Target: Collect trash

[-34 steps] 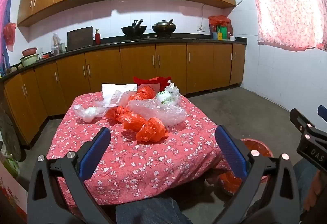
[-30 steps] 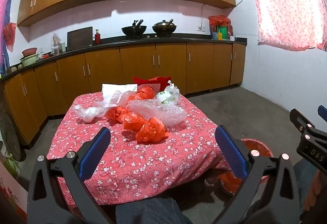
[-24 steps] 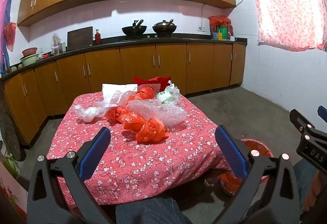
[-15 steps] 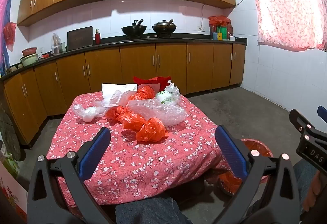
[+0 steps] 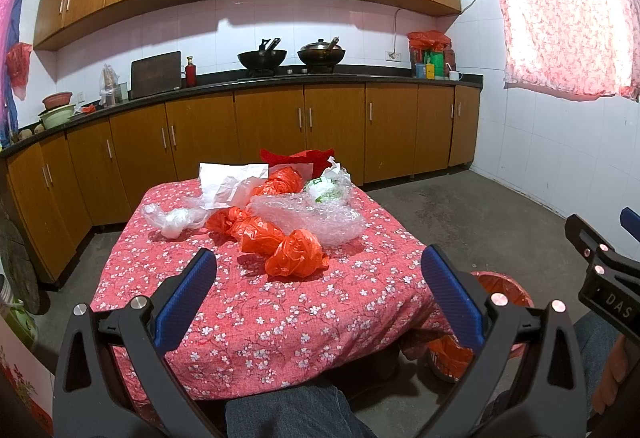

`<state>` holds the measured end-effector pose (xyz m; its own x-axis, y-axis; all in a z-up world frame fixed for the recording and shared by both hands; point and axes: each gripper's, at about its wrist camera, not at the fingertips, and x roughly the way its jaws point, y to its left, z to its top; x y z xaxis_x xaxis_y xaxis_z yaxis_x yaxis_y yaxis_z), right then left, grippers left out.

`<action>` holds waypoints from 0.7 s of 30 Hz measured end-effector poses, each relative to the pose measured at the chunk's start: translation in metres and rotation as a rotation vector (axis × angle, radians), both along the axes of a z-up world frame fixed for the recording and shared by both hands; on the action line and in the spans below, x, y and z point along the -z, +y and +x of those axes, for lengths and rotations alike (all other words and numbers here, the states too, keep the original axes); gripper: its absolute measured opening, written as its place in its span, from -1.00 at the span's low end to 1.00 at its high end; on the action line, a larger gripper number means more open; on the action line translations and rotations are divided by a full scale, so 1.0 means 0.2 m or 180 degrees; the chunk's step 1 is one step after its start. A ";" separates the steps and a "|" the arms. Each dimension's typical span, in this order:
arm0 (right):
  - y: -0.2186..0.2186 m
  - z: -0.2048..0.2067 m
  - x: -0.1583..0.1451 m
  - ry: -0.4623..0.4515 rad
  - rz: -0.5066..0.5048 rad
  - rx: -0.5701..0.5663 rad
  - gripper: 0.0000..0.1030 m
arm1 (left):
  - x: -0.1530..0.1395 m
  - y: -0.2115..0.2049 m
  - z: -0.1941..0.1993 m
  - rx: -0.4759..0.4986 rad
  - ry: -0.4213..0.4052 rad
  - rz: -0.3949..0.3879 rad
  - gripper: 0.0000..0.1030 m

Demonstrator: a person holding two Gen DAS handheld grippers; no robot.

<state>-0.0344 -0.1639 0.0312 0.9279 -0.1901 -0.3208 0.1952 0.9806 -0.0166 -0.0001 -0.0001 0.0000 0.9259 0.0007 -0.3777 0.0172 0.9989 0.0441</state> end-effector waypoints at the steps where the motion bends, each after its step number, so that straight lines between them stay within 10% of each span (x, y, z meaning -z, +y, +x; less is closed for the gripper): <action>1: 0.00 0.00 0.00 0.0000 -0.0001 0.0001 0.92 | 0.00 0.00 0.00 -0.0001 0.0001 0.0000 0.96; 21: 0.03 0.00 0.01 0.0011 0.0007 -0.0009 0.92 | 0.00 0.00 0.00 0.0001 0.0000 -0.0005 0.96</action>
